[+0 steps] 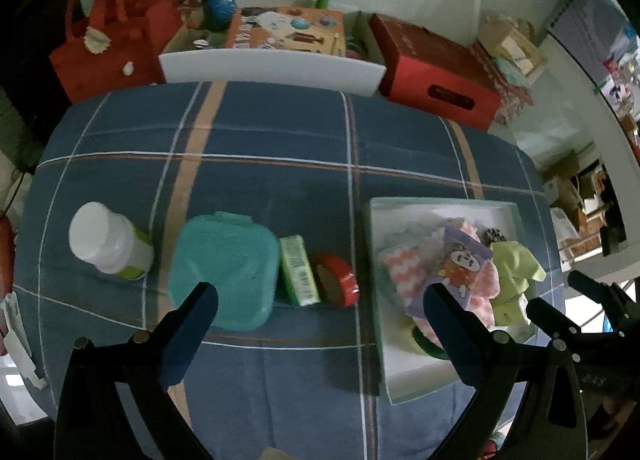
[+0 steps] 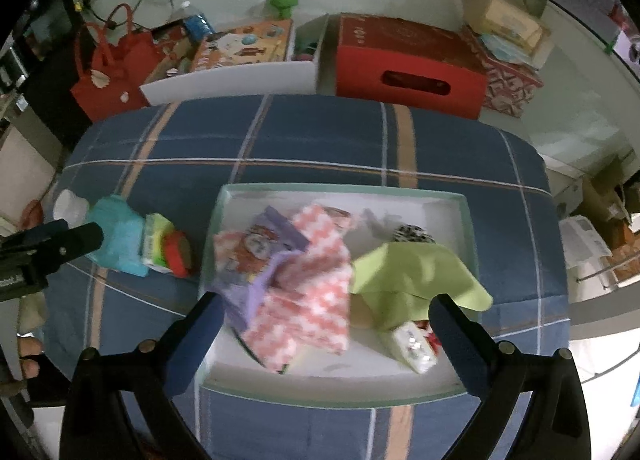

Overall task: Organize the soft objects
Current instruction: 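Move both open tools toward the red tape roll and green-white box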

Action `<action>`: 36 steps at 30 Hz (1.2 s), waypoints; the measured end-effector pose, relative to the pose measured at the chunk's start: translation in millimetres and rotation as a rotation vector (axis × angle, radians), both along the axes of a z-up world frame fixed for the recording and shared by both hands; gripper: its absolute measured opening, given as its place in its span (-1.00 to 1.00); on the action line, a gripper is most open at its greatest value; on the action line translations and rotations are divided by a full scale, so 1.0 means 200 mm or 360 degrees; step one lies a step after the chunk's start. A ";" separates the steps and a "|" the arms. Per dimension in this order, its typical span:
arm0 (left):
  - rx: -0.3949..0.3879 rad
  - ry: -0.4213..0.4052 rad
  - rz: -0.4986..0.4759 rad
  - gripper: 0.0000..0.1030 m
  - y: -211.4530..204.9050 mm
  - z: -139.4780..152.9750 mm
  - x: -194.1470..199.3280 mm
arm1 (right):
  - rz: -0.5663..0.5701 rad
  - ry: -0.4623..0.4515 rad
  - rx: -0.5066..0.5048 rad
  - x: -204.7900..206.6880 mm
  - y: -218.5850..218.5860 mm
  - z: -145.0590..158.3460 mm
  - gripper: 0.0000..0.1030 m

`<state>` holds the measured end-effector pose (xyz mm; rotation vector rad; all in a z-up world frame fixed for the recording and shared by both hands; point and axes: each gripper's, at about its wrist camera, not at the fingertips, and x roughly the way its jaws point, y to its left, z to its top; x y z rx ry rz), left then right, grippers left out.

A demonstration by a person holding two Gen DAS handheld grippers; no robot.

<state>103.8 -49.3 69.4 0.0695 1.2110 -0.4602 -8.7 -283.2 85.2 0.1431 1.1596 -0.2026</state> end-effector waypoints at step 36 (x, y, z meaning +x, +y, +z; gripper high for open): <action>-0.0065 -0.0120 0.0412 0.98 0.43 -0.32 -0.17 | 0.0074 -0.0439 0.0177 0.14 0.53 -0.20 0.67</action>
